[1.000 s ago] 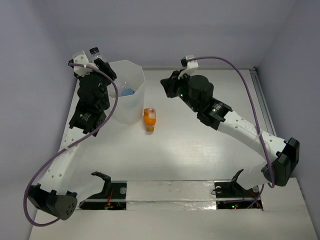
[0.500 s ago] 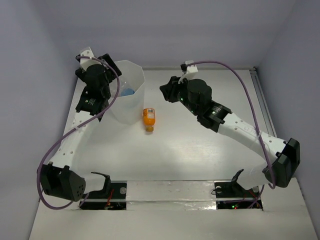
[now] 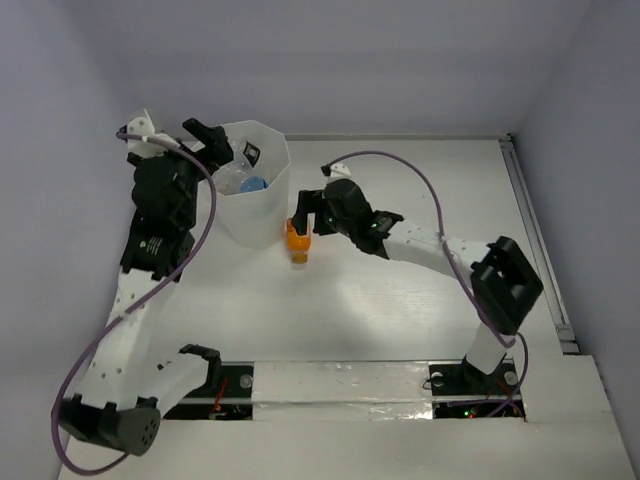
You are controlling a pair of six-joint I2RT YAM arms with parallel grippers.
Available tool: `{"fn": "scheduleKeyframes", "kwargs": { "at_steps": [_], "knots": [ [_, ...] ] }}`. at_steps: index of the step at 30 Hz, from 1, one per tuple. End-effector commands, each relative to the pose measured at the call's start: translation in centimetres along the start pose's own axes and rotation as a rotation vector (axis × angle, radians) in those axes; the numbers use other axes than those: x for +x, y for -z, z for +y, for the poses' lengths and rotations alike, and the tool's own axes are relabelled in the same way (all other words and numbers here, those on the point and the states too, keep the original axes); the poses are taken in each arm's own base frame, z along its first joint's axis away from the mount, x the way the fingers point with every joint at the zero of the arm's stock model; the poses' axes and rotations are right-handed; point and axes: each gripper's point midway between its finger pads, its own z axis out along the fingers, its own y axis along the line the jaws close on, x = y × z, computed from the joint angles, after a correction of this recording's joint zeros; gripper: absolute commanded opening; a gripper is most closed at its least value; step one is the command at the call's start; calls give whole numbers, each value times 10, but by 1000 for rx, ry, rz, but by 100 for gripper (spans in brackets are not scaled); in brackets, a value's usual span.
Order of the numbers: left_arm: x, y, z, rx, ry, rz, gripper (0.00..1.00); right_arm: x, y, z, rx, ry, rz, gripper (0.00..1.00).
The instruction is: Put the plastic bottles in the bin
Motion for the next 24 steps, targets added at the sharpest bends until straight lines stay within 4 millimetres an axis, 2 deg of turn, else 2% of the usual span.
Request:
{"fn": "scheduleKeyframes", "kwargs": {
  "at_steps": [1, 2, 3, 4, 8, 9, 12, 14, 15, 16, 18, 19, 21, 22, 23, 24],
  "knots": [
    [-25, 28, -14, 99, 54, -58, 99, 13, -19, 12, -38, -52, 54, 91],
    [-27, 34, -17, 121, 55, -60, 99, 29, -30, 6, -19, -50, 95, 91],
    [-30, 44, -17, 133, 56, -61, 99, 30, -35, 7, -17, -55, 100, 92],
    [-23, 47, -14, 137, 51, -43, 99, 35, -40, 4, -4, -66, 112, 93],
    [-18, 70, -13, 185, 50, -27, 99, 59, -59, -10, 72, -100, 168, 93],
    [-16, 74, -12, 194, 48, -23, 99, 71, -66, -16, 89, -101, 195, 93],
    [-10, 94, -12, 242, 44, -6, 99, 78, -74, -16, 103, -121, 218, 91],
    [4, 101, -9, 261, 37, 28, 99, 85, -82, -19, 122, -136, 229, 87],
    [2, 109, -9, 275, 42, 18, 99, 86, -84, -22, 139, -139, 225, 85],
    [13, 111, -5, 276, 37, 39, 98, 88, -87, -25, 153, -148, 224, 78],
    [15, 123, -4, 305, 39, 37, 98, 87, -88, -30, 178, -155, 201, 69],
    [23, 125, 0, 297, 34, 60, 98, 86, -88, -31, 183, -163, 188, 55],
    [25, 132, 5, 296, 25, 60, 98, 79, -78, -32, 175, -169, 152, 42],
    [27, 138, 8, 297, 12, 60, 98, 74, -73, -34, 180, -168, 132, 38],
    [28, 140, 10, 295, 4, 61, 99, 53, -58, -28, 165, -171, 87, 38],
    [27, 143, 12, 289, -3, 55, 99, 54, -48, -35, 187, -160, 84, 38]
  ]
}}
